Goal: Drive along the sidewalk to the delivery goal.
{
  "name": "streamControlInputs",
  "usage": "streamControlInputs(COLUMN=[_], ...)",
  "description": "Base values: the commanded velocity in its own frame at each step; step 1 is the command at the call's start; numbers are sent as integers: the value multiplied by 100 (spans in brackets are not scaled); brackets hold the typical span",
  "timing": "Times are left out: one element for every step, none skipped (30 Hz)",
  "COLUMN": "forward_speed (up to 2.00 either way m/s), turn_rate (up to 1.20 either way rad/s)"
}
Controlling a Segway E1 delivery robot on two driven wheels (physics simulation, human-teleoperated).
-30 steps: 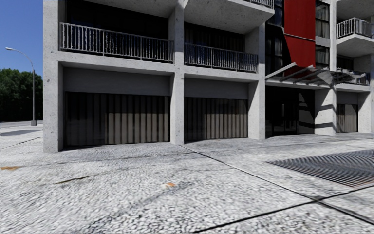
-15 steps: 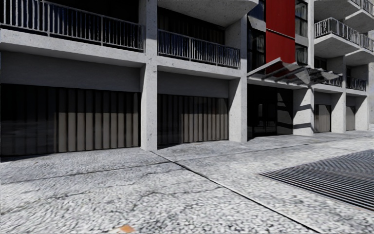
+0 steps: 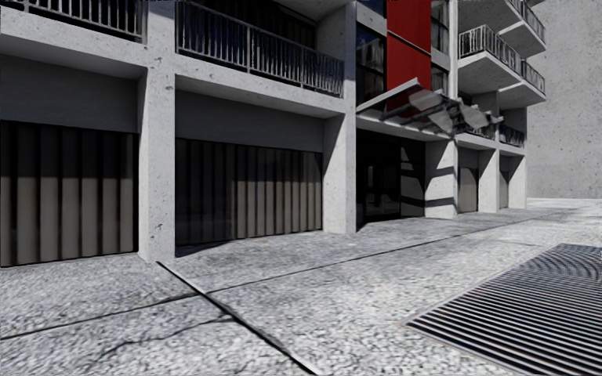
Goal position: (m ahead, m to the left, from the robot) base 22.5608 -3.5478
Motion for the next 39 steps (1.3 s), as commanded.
streamControlInputs(forward_speed=[200,200,200,200,200,200,200,200,200,200,200,200,200,200,200,200,200,200,200,200,200,200,200,200,200,200,200,200,200,200,200,200,200,200,200,200,200,200,200], turn_rate=[-58,-59,-61,-61,-65,-66,-67,-67,-67,-67,-67,-67,-67,-67,-67,-67,-67,-67,-67,-66,-62,-58,-56,-56,-56,-56,-56,-56,-56,-55,-54,-53,-53,-52,-52,-50,-50,-46,-43])
